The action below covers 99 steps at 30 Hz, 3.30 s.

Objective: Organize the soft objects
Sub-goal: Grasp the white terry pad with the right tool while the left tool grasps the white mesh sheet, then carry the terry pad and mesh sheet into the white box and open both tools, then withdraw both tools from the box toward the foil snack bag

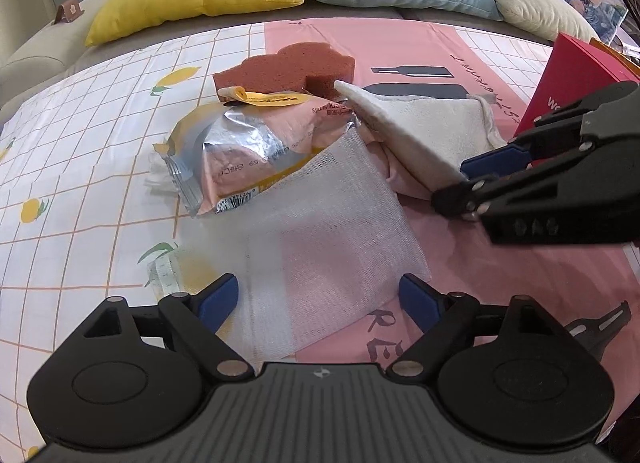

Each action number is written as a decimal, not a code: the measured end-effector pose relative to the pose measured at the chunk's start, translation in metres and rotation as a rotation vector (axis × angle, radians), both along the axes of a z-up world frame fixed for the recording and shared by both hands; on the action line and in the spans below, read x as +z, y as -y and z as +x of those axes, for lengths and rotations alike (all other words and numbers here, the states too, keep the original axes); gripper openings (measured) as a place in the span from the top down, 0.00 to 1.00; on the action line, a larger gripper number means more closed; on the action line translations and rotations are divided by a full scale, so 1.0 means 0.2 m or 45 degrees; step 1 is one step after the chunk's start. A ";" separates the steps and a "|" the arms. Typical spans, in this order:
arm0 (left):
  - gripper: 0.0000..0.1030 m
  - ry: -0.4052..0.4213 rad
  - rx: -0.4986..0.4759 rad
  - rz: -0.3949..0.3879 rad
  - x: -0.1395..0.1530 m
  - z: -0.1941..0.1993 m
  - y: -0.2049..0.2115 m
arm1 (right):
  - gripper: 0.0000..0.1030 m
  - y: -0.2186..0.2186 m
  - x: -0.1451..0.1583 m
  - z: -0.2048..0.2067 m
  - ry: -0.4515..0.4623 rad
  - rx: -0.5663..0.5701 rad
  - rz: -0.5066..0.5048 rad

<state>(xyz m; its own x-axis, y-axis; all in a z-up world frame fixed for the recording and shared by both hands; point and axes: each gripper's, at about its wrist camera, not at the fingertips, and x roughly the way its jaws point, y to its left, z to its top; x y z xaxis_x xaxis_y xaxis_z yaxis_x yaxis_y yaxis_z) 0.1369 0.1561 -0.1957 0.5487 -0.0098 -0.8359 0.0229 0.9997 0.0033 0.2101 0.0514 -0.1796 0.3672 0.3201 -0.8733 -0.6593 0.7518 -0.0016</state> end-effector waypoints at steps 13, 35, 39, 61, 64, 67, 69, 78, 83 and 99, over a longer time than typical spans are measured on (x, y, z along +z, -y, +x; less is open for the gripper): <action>0.50 0.025 0.051 0.011 0.03 0.00 -0.03 | 0.99 0.12 0.24 -0.29 -0.098 -0.040 0.203; 0.99 0.132 0.093 -0.220 0.41 -0.24 0.11 | 0.99 0.52 0.43 -0.56 -0.092 -0.212 0.334; 0.99 0.195 0.105 -0.307 0.54 -0.30 0.16 | 0.99 0.60 0.53 -0.60 -0.033 -0.241 0.412; 0.99 0.318 -0.338 -0.517 1.01 -0.22 0.87 | 0.99 1.36 0.98 -0.85 0.417 -0.561 0.625; 0.99 0.318 -0.448 -0.513 1.03 -0.15 1.05 | 0.99 1.52 0.96 -0.83 0.445 -0.681 0.577; 0.99 0.300 -0.550 -0.500 1.02 -0.07 1.24 | 0.99 1.65 0.91 -0.81 0.456 -0.817 0.482; 0.99 0.274 -0.604 -0.486 1.00 -0.02 1.35 | 0.99 1.70 0.87 -0.78 0.453 -0.886 0.416; 0.99 0.082 -0.758 -0.231 0.71 0.13 1.73 | 0.99 1.87 0.66 -0.66 0.259 -1.048 0.190; 0.99 -0.037 -0.753 -0.113 0.56 0.18 1.75 | 0.99 1.87 0.53 -0.59 0.147 -1.023 0.208; 0.61 -0.172 -0.714 -0.094 0.50 0.25 1.73 | 0.73 1.80 0.45 -0.55 0.102 -0.944 0.072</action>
<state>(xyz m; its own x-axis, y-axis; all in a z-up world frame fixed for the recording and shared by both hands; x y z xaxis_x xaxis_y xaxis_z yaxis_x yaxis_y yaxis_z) 0.1875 -0.1892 -0.0950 0.3314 -0.3290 -0.8843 0.5445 0.8321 -0.1055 0.1000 -0.3091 -0.0890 0.5660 0.0077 -0.8244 0.0211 0.9995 0.0239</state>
